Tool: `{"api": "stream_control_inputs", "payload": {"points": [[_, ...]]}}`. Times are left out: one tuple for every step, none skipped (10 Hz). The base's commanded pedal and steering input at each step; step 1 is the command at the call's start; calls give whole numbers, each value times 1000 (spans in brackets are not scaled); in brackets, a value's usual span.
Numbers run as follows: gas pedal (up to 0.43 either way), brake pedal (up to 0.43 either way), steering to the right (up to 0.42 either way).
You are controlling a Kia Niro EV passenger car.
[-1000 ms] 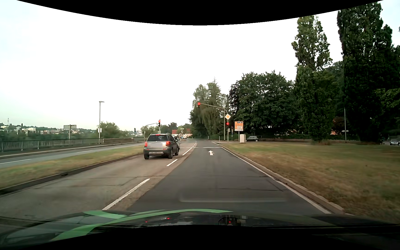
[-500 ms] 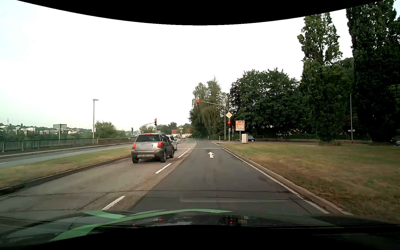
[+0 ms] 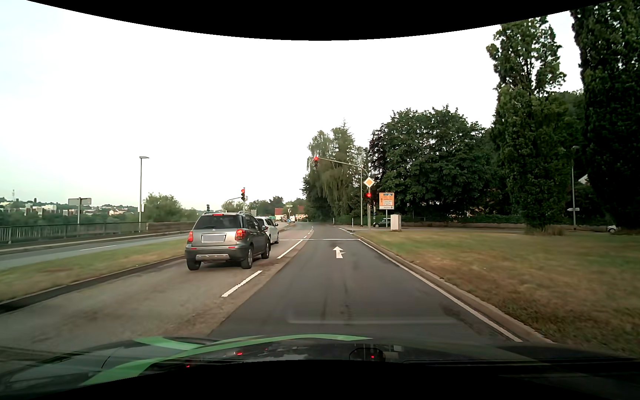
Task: Follow the waypoints while adhering to traffic rules and regulations
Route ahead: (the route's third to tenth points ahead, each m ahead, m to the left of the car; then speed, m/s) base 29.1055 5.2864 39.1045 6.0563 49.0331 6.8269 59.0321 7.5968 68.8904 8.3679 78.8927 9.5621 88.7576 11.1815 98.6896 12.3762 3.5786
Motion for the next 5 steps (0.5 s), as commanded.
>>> {"api": "stream_control_inputs", "payload": {"points": [[0, 37, -7], [0, 43, -8], [0, 55, -8], [0, 61, -8], [0, 61, -7]]}}
